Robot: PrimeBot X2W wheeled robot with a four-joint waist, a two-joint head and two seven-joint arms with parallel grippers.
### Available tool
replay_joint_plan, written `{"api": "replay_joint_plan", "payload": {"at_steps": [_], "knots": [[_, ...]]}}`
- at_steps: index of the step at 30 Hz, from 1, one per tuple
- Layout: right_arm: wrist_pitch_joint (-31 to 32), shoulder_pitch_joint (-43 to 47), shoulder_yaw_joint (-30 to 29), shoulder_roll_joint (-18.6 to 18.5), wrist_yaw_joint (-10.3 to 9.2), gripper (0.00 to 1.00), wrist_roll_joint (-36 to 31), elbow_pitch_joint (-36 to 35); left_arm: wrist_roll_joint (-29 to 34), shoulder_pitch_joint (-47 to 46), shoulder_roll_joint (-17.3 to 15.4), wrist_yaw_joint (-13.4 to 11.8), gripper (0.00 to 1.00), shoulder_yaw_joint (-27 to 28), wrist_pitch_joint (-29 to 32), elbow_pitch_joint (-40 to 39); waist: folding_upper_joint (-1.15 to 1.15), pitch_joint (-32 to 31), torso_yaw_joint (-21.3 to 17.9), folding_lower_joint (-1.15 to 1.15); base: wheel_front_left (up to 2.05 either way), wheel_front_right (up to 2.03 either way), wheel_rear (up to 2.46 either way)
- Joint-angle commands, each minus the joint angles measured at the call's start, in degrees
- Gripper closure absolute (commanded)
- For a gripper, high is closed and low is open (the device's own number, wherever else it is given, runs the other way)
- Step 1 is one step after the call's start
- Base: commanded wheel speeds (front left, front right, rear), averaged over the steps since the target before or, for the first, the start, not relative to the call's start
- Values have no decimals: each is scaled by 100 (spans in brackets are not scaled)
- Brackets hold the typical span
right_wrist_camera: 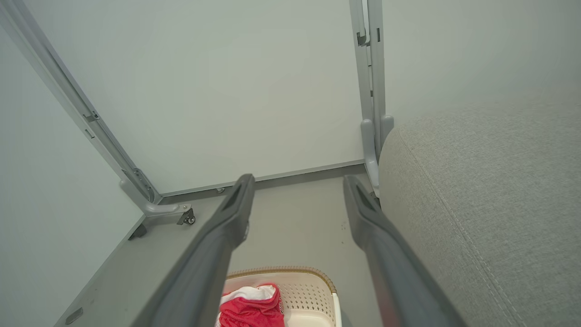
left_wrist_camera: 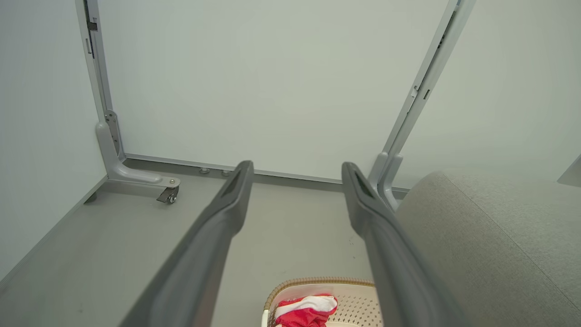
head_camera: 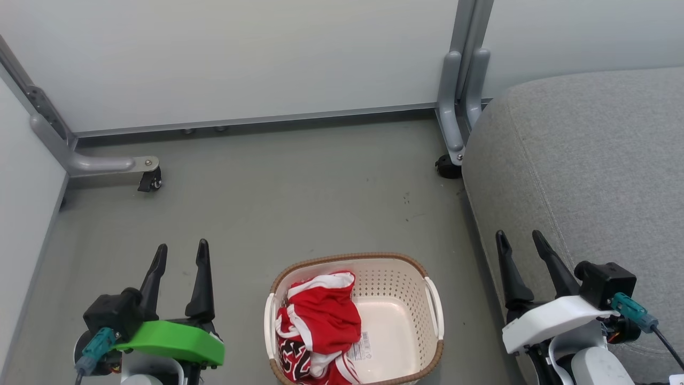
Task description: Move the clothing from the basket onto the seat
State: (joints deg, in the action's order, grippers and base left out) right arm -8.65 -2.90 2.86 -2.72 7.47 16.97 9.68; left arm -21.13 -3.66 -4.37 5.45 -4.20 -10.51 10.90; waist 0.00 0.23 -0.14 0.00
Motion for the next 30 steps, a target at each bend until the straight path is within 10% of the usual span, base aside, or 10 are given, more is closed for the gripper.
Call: {"api": "replay_joint_plan", "payload": {"at_steps": [1,30], "knots": [[-37,12,16,-20,3,0,-158,-53,126,52,-26,-4,0,-13,-45,-16,0,1,2,0,0,0,0],[-238,163,51,-25,3,0,-1153,-140,1230,146,75,111,0,41,-384,320,0,11,31,0,0,0,0]]}}
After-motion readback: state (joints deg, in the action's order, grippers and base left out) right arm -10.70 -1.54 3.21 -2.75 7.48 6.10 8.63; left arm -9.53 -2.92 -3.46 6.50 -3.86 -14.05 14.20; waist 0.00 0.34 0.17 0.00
